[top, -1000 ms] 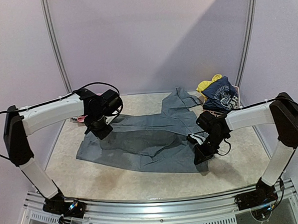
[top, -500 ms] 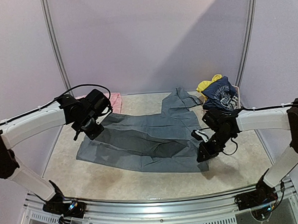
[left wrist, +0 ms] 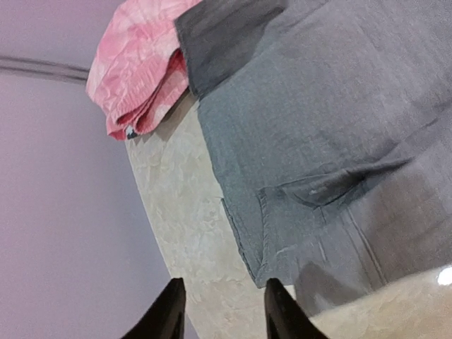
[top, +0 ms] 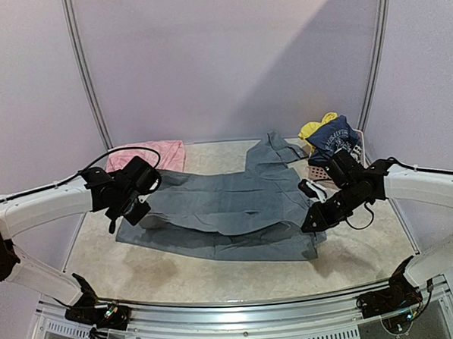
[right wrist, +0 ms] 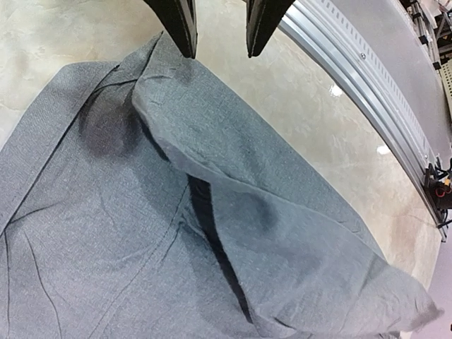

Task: Fold and stack the mixed laundry pile
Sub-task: Adjust the 1/3-folded shirt at the center of the board.

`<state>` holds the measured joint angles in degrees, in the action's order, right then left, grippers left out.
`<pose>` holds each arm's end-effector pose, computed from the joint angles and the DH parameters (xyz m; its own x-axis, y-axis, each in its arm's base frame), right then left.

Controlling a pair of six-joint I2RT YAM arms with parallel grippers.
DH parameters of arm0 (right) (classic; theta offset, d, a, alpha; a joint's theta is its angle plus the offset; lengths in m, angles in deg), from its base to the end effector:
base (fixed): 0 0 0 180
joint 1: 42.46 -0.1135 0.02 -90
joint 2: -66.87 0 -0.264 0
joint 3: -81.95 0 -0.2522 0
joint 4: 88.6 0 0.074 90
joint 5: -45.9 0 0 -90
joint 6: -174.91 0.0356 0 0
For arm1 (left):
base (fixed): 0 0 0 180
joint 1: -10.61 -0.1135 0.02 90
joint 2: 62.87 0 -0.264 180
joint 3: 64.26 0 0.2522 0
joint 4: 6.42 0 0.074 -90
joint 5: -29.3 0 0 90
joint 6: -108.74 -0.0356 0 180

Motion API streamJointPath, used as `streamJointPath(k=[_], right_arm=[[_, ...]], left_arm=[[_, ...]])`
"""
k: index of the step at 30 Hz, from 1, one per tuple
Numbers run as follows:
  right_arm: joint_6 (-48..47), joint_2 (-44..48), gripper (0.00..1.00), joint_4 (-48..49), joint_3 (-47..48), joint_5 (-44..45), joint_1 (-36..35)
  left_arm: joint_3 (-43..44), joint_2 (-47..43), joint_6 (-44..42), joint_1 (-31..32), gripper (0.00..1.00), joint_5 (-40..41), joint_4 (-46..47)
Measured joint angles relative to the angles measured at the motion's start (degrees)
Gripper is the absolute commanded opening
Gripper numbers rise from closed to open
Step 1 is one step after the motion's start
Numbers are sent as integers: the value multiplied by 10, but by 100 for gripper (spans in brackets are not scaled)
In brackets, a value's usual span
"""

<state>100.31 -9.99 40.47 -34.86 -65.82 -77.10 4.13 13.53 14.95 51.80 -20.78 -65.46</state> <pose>0.1990 0.1535 0.2143 -0.8914 -0.3160 -0.3248 -0.4376 0.7863 0.4362 0.2010 -0.1456 0.2417 -0.6705 0.6541 -0.3500 0.3619 0.7002 0.6154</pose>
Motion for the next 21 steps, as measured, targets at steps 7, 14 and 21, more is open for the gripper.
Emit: streamJointPath(k=[7, 14, 21], right_arm=[[9, -11, 25, 4, 32, -3, 1], [9, -46, 25, 12, 85, -11, 1], [8, -80, 26, 17, 121, -15, 1]], left_arm=[[4, -21, 113, -7, 97, 17, -15], [18, -96, 280, -68, 96, -128, -49], [-69, -95, 382, -118, 73, -313, -23]])
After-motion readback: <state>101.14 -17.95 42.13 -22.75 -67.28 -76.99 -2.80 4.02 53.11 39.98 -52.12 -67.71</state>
